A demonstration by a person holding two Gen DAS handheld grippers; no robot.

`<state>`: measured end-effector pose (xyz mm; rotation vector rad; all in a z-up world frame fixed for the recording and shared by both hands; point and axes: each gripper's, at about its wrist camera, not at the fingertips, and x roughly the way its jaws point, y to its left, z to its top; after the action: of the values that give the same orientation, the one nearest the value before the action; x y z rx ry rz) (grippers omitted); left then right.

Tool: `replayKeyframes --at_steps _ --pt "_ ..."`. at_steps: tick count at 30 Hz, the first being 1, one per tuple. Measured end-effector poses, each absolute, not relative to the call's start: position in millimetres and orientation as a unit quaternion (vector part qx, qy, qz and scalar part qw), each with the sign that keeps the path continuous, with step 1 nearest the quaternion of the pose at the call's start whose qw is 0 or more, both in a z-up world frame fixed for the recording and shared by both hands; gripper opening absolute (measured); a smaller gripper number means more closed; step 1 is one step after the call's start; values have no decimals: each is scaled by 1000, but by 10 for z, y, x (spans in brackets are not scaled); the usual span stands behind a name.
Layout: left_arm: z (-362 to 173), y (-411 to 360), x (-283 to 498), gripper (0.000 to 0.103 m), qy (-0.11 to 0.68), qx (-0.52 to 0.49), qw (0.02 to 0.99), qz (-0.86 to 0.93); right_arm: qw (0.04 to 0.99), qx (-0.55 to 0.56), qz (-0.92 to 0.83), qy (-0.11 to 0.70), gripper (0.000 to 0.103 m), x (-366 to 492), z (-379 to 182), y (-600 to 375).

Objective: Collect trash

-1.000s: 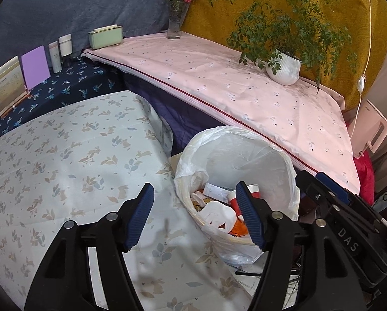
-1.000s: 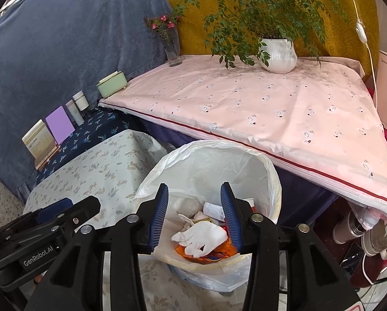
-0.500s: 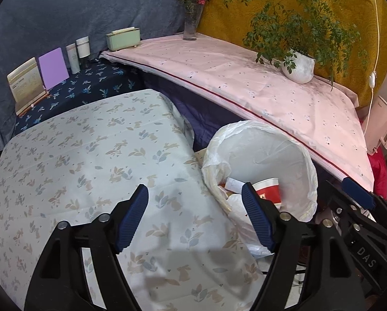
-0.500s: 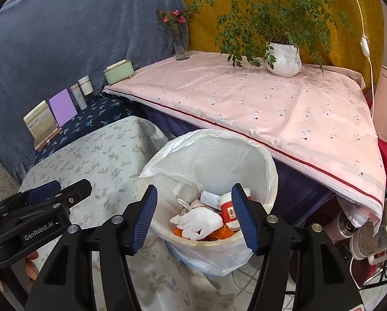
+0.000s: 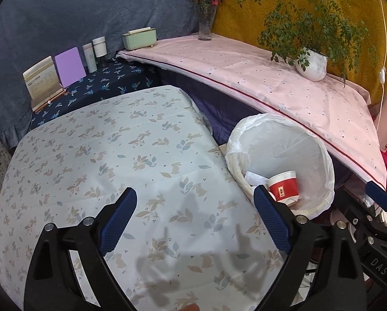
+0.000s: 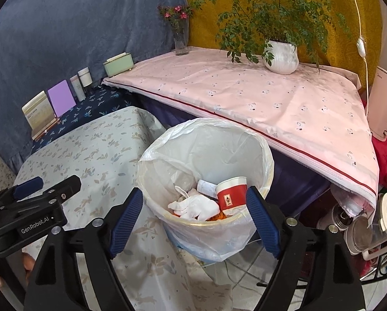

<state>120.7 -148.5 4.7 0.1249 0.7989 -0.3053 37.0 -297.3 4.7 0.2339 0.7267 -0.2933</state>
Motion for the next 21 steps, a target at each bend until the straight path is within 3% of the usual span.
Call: replayKeyframes --at_steps 7,21 --pt "-9 -1438 1119 87 390 64 907 -143 915 100 -147 364 89 284 -16 -2898" --pt "-66 -1424 1004 88 397 71 905 -137 913 83 -145 373 89 193 -78 -2826"
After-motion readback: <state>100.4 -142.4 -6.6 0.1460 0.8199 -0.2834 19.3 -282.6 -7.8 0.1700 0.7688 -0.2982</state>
